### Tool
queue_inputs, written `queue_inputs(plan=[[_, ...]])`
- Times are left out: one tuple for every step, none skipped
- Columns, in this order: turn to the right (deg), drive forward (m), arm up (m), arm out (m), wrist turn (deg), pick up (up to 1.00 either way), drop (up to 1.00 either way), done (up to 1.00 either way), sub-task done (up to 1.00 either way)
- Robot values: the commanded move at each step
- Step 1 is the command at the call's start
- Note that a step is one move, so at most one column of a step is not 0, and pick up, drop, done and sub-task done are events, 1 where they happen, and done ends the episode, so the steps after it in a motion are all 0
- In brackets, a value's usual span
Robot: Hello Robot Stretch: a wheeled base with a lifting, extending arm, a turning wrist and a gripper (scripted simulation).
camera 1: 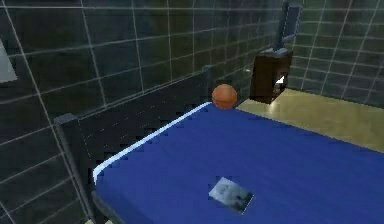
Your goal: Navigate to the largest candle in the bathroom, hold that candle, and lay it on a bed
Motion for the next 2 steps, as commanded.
queue_inputs(plan=[[3.0,0.0,0.0,0.0,0.0,0.0,0.0,0.0,0.0],[-45.0,0.0,0.0,0.0,0.0,0.0,0.0,0.0,0.0]])
